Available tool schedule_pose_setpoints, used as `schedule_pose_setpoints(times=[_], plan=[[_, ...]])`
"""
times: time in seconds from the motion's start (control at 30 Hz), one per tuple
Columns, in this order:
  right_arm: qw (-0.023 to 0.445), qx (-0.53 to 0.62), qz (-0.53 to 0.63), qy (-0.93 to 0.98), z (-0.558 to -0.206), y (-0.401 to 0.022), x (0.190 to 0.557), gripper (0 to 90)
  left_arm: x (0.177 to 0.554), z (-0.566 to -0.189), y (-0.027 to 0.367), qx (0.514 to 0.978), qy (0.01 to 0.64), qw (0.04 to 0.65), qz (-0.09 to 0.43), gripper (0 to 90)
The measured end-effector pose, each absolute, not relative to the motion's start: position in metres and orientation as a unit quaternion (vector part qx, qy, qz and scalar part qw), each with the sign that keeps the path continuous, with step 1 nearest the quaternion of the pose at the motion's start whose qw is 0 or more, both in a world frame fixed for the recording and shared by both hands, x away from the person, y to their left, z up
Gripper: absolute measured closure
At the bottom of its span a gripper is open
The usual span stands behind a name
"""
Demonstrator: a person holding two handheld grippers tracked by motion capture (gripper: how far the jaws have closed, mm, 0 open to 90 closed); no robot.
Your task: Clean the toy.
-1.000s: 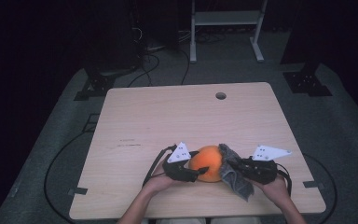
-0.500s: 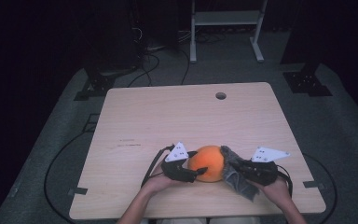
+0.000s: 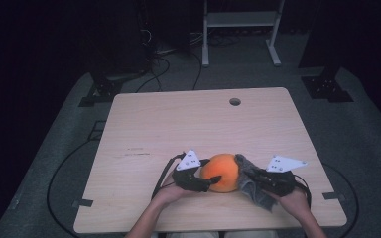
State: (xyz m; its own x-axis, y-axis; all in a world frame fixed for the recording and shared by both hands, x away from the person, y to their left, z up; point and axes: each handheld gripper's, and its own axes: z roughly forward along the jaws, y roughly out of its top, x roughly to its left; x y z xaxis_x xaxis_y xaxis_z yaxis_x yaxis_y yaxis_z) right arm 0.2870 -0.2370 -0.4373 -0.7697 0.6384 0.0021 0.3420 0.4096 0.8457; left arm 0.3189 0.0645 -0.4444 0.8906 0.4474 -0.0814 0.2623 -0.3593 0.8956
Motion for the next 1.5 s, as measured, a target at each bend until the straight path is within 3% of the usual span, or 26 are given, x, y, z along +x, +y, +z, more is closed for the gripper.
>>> schedule_pose_setpoints(times=[0.13,0.23,0.47,0.63,0.83,0.9,1.07,1.13,1.27,1.5], plan=[[0.167,0.316,0.446,0.821,-0.437,-0.249,0.286,81.0,0.318,-0.443,0.062,0.824,0.207,0.519,0.095,29.4],[0.170,0.264,0.497,0.809,-0.412,-0.231,0.277,80.9,0.313,-0.441,0.054,0.829,0.190,0.516,0.106,28.7],[0.163,0.271,0.474,0.822,-0.426,-0.230,0.281,80.9,0.317,-0.438,0.057,0.829,0.217,0.511,0.075,11.8],[0.178,0.288,0.448,0.827,-0.427,-0.238,0.283,80.9,0.311,-0.436,0.056,0.828,0.198,0.515,0.104,32.3],[0.186,0.234,0.497,0.815,-0.395,-0.224,0.267,80.9,0.300,-0.427,0.042,0.839,0.141,0.507,0.140,35.0],[0.193,0.228,0.470,0.830,-0.400,-0.215,0.269,80.9,0.298,-0.426,0.040,0.839,0.137,0.506,0.144,31.4],[0.178,0.246,0.470,0.829,-0.411,-0.223,0.275,80.9,0.305,-0.428,0.045,0.834,0.183,0.507,0.116,11.2],[0.176,0.251,0.467,0.830,-0.413,-0.226,0.275,80.9,0.310,-0.433,0.047,0.832,0.213,0.507,0.078,16.0],[0.190,0.259,0.452,0.832,-0.410,-0.230,0.276,80.9,0.306,-0.432,0.046,0.827,0.197,0.517,0.100,32.5],[0.195,0.199,0.475,0.835,-0.384,-0.214,0.260,80.9,0.291,-0.424,0.035,0.842,0.114,0.505,0.155,35.2]])
